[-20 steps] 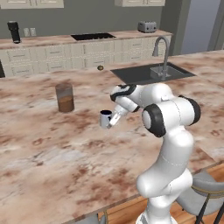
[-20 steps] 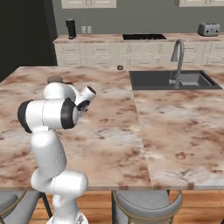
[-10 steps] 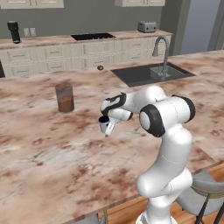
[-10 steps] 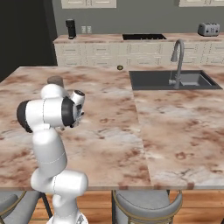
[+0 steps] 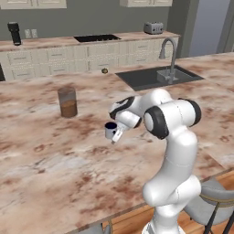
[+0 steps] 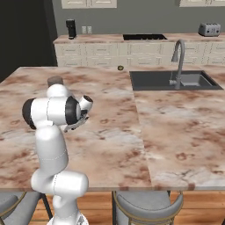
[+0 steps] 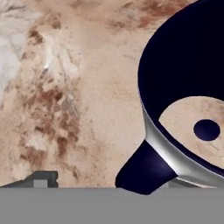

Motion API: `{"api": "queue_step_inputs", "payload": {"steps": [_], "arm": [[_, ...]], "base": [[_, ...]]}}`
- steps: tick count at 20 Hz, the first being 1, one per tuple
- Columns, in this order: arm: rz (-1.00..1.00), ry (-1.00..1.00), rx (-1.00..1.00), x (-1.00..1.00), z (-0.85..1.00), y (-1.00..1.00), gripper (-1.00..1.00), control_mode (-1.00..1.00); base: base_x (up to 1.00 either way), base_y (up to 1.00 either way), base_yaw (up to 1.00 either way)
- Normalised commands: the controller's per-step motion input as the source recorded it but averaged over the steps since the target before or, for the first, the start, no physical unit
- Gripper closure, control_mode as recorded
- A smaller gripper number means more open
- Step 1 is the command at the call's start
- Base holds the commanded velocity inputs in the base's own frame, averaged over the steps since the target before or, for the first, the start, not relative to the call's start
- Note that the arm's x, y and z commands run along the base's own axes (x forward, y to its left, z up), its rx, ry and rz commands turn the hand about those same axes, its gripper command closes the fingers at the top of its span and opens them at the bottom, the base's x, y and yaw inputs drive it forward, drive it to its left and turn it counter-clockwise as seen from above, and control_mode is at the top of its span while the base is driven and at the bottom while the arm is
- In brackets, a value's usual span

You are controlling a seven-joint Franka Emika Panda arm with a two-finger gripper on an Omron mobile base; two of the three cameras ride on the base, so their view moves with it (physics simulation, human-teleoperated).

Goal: Open the cabinet directly in front. Then move the liquor and the mug to the dining counter with the jar on it.

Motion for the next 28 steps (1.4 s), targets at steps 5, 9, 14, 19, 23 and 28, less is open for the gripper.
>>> {"api": "queue_step_inputs", "payload": {"steps": [5,9,14,19,23,28], "arm": [[-0.01,0.17,0.04,0.08,-0.56,0.00,-1.00,-1.00],[-0.01,0.32,-0.01,0.14,-1.00,0.06,-1.00,-1.00],[-0.01,0.32,-0.11,0.08,-0.87,0.17,-1.00,-1.00],[0.00,0.00,0.00,0.00,0.00,0.00,-1.00,-1.00],[0.00,0.00,-0.01,0.00,-0.01,0.00,-1.00,-1.00],[0.00,0.00,0.00,0.00,0.04,0.00,-1.00,-1.00]], "base": [[0.00,0.00,0.00],[0.00,0.00,0.00],[0.00,0.00,0.00],[0.00,0.00,0.00],[0.00,0.00,0.00],[0.00,0.00,0.00]]}}
